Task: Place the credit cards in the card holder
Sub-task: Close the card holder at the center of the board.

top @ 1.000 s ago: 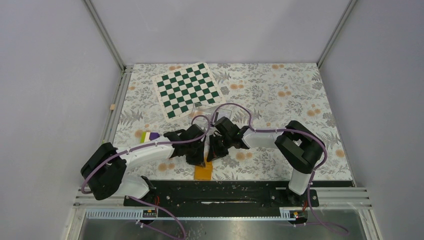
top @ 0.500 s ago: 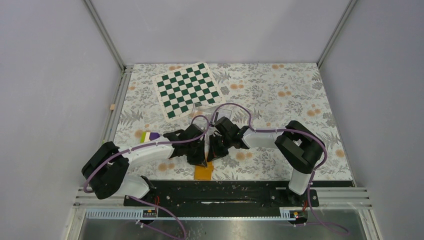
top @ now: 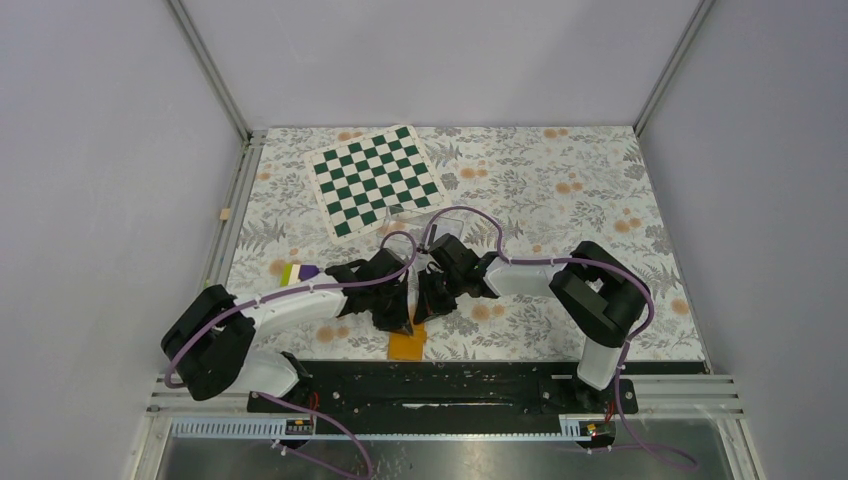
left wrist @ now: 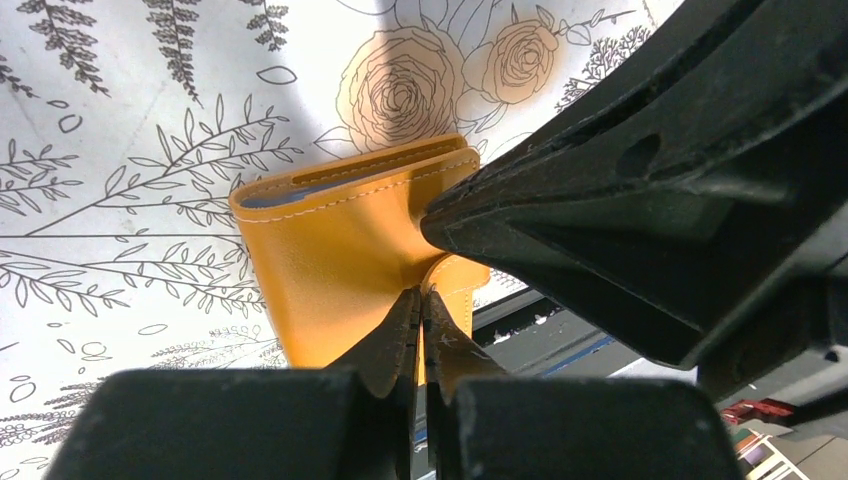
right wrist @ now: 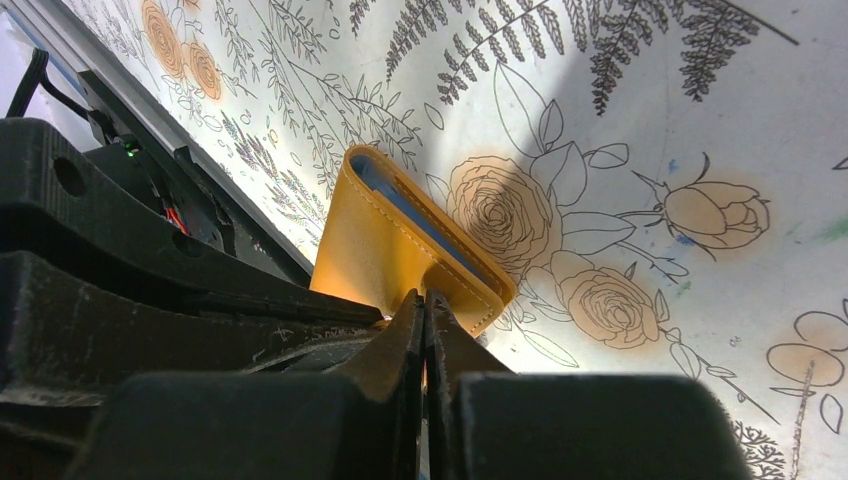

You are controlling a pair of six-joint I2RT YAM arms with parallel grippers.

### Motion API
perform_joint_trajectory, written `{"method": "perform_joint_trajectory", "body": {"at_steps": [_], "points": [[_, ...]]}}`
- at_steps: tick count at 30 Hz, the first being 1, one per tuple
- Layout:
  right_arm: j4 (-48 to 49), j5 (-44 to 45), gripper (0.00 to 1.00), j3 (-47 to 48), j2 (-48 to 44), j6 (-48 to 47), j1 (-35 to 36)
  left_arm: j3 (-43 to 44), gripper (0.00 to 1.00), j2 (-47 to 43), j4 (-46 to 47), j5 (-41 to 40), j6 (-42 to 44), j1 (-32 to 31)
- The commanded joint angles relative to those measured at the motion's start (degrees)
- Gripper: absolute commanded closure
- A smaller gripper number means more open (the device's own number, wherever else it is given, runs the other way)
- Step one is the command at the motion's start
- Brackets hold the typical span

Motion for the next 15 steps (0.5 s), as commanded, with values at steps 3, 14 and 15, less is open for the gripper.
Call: {"method": "perform_joint_trajectory", "body": {"at_steps": [3,14,15], "points": [[-3.9,1.1,1.00,0.3,1.2,-1.8,0.9,-0.1,1.00,-2.7,-4.7,-1.6,-0.2,0.1],[-3.9,0.8,1.00,0.3,1.1,-1.9,0.9,-0.7,1.00,-1.1,-3.4,-1.8,0.2,0.4],[-3.9,0.7,1.00,0.3,1.2,-1.9,0.9,-0.6,1.00,-1.1,-3.2,-2.1,0.2,0.4]]}}
